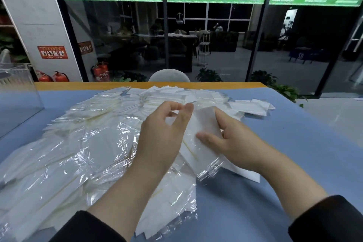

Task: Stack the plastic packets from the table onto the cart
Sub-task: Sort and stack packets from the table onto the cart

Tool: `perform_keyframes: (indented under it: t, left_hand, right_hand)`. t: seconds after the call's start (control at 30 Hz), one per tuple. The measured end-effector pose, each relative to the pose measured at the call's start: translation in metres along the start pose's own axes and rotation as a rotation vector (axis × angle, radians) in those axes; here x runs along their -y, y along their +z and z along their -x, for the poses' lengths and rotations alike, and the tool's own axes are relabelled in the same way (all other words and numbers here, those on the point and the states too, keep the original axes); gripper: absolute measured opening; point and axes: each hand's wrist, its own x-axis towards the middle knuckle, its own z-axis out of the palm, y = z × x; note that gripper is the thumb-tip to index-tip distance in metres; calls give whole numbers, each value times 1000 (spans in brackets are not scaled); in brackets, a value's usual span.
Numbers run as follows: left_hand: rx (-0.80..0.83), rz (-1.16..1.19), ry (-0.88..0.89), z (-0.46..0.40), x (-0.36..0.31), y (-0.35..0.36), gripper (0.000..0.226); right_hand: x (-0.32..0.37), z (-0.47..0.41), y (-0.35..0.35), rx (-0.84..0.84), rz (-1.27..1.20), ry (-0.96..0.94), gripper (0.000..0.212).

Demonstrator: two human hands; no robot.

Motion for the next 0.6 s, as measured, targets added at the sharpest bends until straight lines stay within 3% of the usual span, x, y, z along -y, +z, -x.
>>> perform_keyframes:
  t: [0.1, 0.2, 0.43, 0.53, 0.6]
  left_hand:
    - [34, -47, -30, 2, 1, 2, 16]
    - [78, -103, -14, 4, 4, 2, 18]
    - [-40, -37, 257, 3, -2, -2, 13]
    - [-34, -96, 252, 0, 4, -3, 12]
    - [-34, -72, 191, 1, 3, -3, 12]
  right_hand:
    - [2, 1, 1, 31, 67, 11, 50]
    - [3, 2, 2, 42, 23, 36, 61]
    - [7, 1, -4, -220, -176, -116, 35]
    - [-3, -1, -1, -170, -90, -62, 24]
    - [-7, -3, 4, -121, 1, -41, 27]
